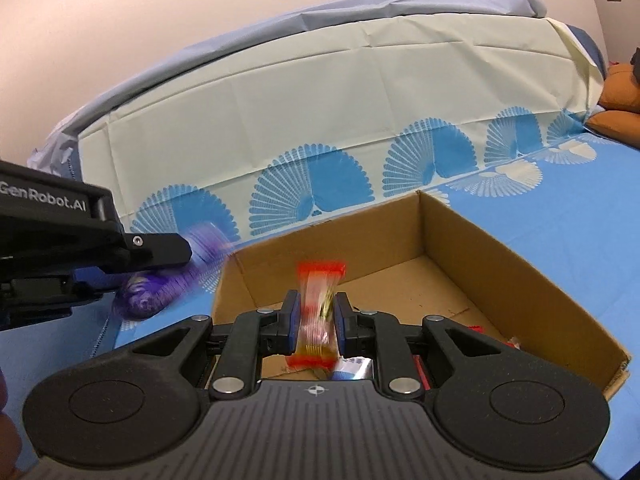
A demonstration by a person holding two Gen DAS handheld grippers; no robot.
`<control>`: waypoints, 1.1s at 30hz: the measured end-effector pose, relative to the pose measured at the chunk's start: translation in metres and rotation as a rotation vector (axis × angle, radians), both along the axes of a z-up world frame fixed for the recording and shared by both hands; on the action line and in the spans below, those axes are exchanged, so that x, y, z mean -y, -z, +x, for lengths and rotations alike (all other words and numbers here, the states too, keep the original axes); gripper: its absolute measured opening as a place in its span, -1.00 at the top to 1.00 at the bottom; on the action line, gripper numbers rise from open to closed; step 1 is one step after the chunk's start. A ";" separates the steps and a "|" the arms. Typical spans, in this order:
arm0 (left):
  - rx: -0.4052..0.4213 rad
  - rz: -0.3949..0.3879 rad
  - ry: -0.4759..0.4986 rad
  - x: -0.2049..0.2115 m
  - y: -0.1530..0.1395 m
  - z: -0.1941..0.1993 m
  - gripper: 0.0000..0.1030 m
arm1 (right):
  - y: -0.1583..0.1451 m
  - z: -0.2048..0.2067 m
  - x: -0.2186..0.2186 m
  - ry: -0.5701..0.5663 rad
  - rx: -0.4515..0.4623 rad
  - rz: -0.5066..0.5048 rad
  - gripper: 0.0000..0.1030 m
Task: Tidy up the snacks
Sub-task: 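Open both tools over the box to drop the two snacks, then move both tools back to the remaining snacks on the sheet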
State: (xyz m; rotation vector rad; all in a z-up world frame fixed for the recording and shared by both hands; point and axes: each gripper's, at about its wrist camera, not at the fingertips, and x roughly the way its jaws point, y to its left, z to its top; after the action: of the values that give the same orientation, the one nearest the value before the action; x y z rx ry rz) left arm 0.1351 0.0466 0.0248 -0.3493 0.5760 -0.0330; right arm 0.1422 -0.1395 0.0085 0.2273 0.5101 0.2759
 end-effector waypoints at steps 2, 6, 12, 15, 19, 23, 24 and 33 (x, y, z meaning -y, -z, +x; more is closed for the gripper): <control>-0.003 0.004 -0.003 -0.004 0.002 -0.006 0.23 | 0.001 0.001 0.000 0.000 -0.012 0.001 0.47; -0.022 0.012 -0.036 -0.021 0.011 -0.025 0.23 | 0.001 0.002 -0.003 0.012 -0.024 -0.015 0.10; -0.060 0.077 -0.125 -0.052 0.038 -0.068 0.23 | 0.005 -0.002 -0.012 -0.028 -0.023 -0.052 -0.02; -0.091 0.126 -0.165 -0.070 0.051 -0.091 0.23 | 0.007 -0.007 -0.022 -0.060 -0.021 -0.083 -0.04; -0.103 0.180 -0.188 -0.101 0.066 -0.122 0.05 | 0.011 -0.016 -0.038 -0.123 -0.005 -0.118 -0.04; -0.117 0.196 -0.174 -0.129 0.083 -0.148 -0.06 | 0.015 -0.029 -0.055 -0.206 0.023 -0.161 -0.04; -0.113 0.202 -0.167 -0.134 0.089 -0.156 -0.06 | 0.017 -0.033 -0.060 -0.225 0.033 -0.177 -0.04; -0.097 0.164 -0.143 -0.145 0.115 -0.177 0.46 | 0.033 -0.067 -0.092 -0.367 0.085 -0.289 -0.04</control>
State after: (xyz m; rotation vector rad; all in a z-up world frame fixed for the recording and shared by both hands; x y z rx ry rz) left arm -0.0417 0.1921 -0.0904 -0.2324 0.6442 0.1694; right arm 0.0750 -0.0479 -0.0248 -0.1616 0.4992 0.5609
